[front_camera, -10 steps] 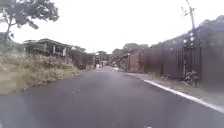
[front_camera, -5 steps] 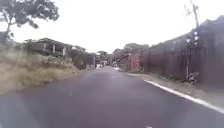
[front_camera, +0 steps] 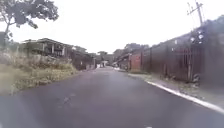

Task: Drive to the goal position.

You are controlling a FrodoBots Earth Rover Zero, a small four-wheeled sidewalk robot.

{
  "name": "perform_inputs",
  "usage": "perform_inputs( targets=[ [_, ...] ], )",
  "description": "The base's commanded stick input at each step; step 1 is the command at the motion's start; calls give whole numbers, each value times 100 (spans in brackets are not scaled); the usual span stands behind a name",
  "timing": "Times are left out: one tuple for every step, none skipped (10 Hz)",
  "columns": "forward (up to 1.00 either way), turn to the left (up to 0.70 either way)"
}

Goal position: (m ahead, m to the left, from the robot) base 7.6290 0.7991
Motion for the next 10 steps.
perform_inputs(
  targets=[
    [50,0],
    [50,0],
    [50,0],
    [50,0],
    [50,0],
    [50,0],
    [50,0],
    [50,0],
    [50,0],
    [50,0]
  ],
)
